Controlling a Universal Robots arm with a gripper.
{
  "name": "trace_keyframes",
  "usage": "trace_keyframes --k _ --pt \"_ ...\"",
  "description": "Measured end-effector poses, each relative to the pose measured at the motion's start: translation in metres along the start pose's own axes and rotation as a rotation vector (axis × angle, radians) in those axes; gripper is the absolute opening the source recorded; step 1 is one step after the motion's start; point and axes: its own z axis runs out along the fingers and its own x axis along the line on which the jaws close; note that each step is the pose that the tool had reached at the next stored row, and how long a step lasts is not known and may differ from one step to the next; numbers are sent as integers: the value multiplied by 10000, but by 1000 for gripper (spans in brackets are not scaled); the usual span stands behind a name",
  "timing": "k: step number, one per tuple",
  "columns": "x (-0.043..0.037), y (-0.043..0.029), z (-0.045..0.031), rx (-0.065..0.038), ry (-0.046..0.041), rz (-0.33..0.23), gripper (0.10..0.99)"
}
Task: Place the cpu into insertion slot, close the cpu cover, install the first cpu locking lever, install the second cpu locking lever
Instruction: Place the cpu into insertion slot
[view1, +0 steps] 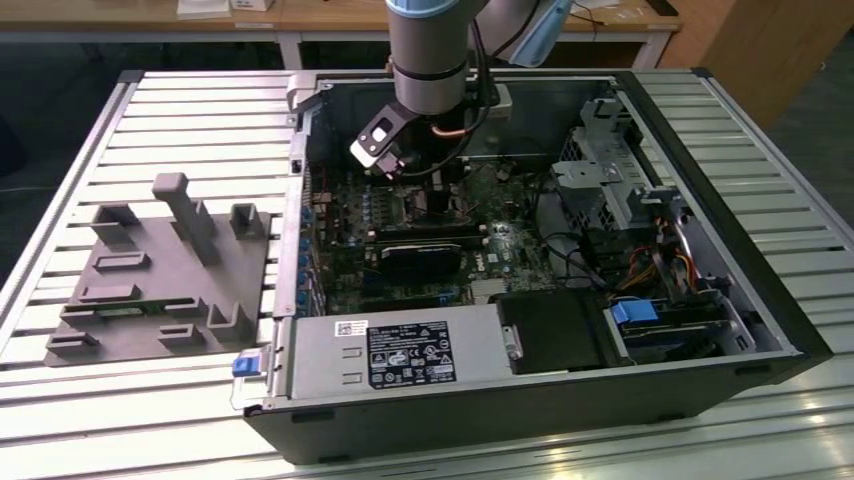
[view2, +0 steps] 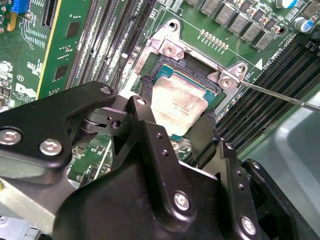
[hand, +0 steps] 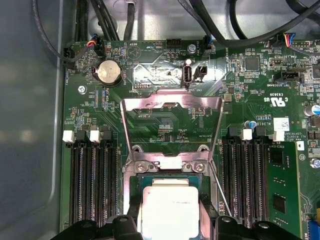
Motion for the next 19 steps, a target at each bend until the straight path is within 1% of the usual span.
trace_keyframes --k 5,6,19 --pt "0 0 0 0 0 0 545" --pt "0 0 1 0 0 0 608" --pt "1 1 -9 -1 2 0 608"
